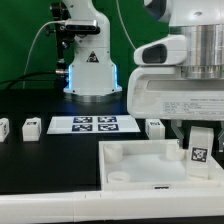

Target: Assemble one leg

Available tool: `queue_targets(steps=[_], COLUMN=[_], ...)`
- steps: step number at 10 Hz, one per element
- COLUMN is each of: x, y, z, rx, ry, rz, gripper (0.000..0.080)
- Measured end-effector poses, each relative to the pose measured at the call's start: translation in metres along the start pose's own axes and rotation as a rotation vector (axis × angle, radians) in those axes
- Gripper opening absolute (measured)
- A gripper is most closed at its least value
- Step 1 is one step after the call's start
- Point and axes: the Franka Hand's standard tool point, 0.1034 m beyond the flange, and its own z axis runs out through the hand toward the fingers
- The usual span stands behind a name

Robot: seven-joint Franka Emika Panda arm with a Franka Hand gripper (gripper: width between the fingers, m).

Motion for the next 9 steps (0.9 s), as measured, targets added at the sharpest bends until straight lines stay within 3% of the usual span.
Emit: queue_targets(steps=[6, 9], x=[-0.0056, -0.0054], y=[-0.0047, -0.0045], z=[0.0013, 0.0014], rx=[0.018, 0.018], ry=[-0.017, -0.022], rz=[0.870, 1.126], gripper=[0.0295, 0.0295])
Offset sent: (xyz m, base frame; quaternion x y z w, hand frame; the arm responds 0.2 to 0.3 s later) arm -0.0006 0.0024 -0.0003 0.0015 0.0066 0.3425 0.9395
